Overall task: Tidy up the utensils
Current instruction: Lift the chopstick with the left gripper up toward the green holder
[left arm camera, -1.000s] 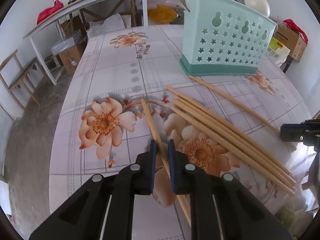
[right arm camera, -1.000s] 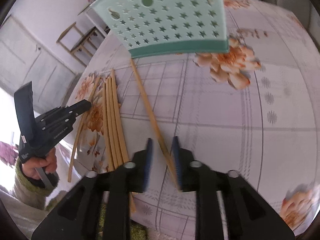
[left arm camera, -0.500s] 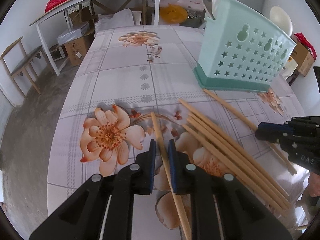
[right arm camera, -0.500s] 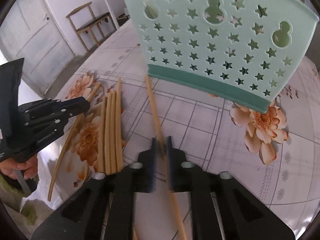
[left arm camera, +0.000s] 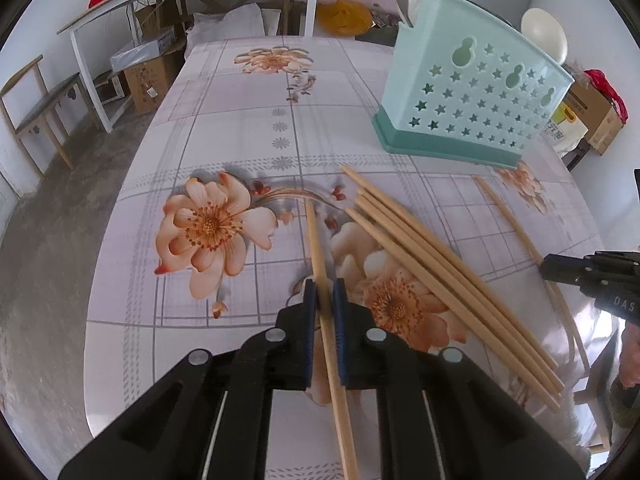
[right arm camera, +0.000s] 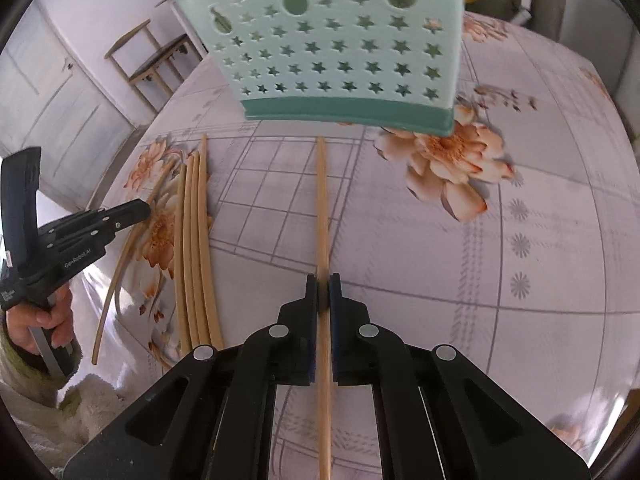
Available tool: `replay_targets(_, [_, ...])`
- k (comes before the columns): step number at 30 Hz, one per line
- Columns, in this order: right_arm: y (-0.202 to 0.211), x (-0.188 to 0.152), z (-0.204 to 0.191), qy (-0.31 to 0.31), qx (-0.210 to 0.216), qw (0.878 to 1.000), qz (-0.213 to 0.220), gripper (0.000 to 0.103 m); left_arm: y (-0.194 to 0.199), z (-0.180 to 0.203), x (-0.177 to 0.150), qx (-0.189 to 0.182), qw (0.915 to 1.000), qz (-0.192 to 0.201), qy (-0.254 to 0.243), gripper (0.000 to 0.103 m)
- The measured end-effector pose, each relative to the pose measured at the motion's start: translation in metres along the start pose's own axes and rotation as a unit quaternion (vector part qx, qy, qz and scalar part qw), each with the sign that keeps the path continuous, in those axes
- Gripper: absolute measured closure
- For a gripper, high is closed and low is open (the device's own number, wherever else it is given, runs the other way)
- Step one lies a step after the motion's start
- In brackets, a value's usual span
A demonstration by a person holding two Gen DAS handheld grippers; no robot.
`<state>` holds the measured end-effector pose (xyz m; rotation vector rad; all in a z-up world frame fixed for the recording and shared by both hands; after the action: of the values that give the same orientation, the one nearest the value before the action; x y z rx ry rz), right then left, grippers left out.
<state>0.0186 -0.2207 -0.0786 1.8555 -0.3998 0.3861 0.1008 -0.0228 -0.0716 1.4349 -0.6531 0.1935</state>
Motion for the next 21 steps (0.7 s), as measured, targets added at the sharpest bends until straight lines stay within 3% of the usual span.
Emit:
replay_targets(9, [-0.006, 0.019, 0.002, -0.002, -0.001, 1.0, 0.018, 0.089, -0.01, 0.008, 0.011, 0.038, 0.9986, 0.004, -0.036, 0.094])
replay_targets(21, [-0.023, 0.031, -0.018, 0.056, -0.066, 0.995, 0.042, 0.094, -0.018, 0.013, 0.021, 0.08, 0.9956, 0.02, -0.046, 0.093])
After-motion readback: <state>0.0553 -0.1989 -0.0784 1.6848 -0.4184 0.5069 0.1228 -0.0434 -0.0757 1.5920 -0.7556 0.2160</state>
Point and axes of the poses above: each gripper's, at about its wrist camera, not at the fingertips, and y roughly against the way its jaws point, z to its right, x to its top, the point moved 2 cm from there along -y, roughly the way its jaws point, and after that the axes turned 5 degrees about x, right-handed, at the moved point
